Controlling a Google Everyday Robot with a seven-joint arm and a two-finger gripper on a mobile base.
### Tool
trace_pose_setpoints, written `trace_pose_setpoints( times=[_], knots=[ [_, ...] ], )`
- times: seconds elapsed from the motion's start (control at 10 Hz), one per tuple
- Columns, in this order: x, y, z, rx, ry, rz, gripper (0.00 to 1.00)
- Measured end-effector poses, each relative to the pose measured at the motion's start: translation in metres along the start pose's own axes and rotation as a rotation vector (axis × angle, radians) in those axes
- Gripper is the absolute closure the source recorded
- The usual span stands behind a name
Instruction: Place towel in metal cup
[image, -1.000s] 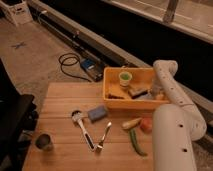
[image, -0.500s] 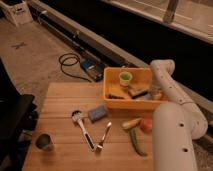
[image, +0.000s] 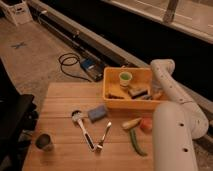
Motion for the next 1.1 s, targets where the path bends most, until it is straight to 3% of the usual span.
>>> trace_pose_setpoints(
  times=[0.3,0.7,0.9,1.1],
  knots=[
    [-0.004,0.001,-0.035,0.090,0.081,-0.012,1.00],
    [-0.019,0.006,-0.122,0.242,0.192,-0.050,1.00],
    [-0.039,0.007,-0.151,0.318,0.214,-0.085,1.00],
    [-0.070,0.010,-0.161,0.347,0.193,-0.147,1.00]
  ],
)
